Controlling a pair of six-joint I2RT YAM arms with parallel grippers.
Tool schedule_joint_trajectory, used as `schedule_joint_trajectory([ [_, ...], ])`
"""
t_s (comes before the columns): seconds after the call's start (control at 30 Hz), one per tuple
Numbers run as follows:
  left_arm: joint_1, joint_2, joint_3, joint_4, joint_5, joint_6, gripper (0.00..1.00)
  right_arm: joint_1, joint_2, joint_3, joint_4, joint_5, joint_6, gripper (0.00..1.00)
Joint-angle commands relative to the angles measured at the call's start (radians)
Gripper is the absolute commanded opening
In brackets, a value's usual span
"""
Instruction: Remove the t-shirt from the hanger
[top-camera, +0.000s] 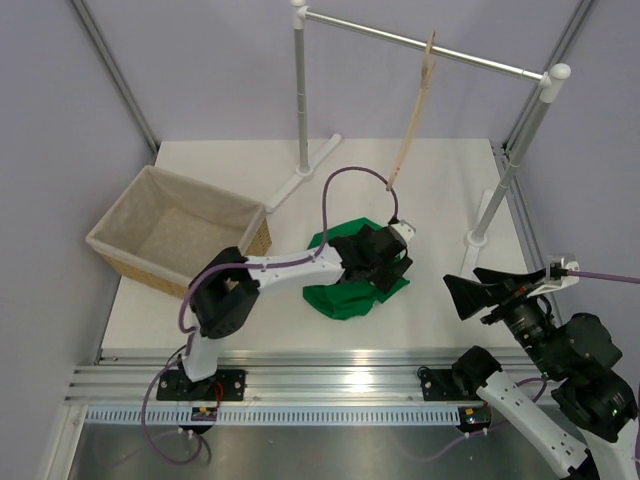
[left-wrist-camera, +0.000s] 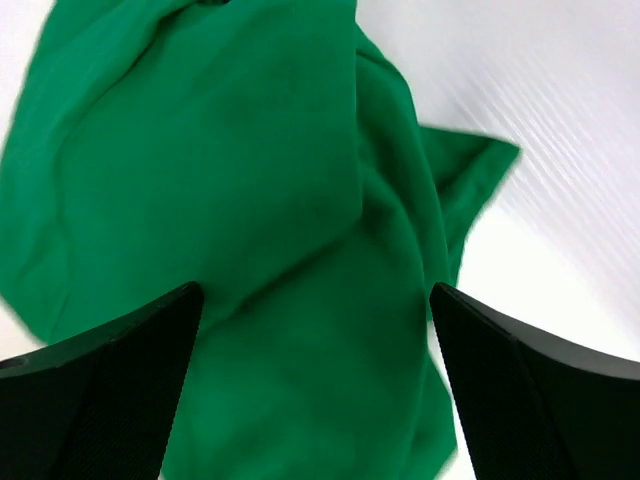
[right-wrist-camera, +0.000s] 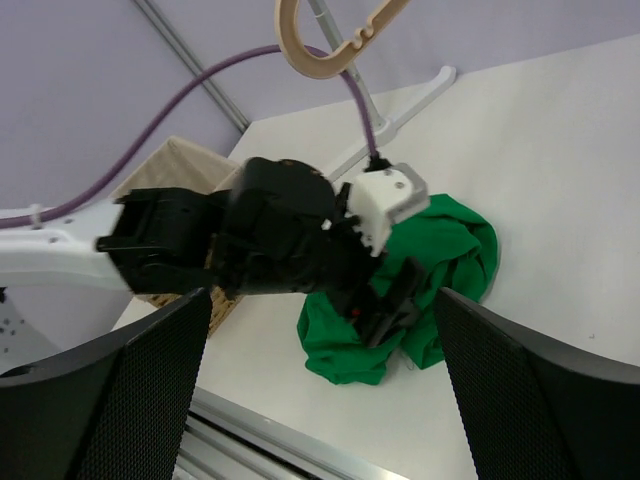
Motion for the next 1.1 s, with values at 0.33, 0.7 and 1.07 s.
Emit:
schedule_joint_trajectory([
  [0.33,0.108,0.2,0.025,0.001,-0.001,-0.076,0.73,0.002,-0.094,-0.004,0.017,-0.069,-0.042,0.99],
  [0.7,0.111,-0.137,-0.178,-0.068,-0.174,-0.215,0.0,0.001,-0.111,-0.011,0.023,-0.059,-0.042,1.0],
  [1.07,0.113,-0.676,-0.102,-0.359,-0.43,-0.327,0.0,0.001,-0.126,-0.014,0.022,-0.037,-0.04,1.0],
])
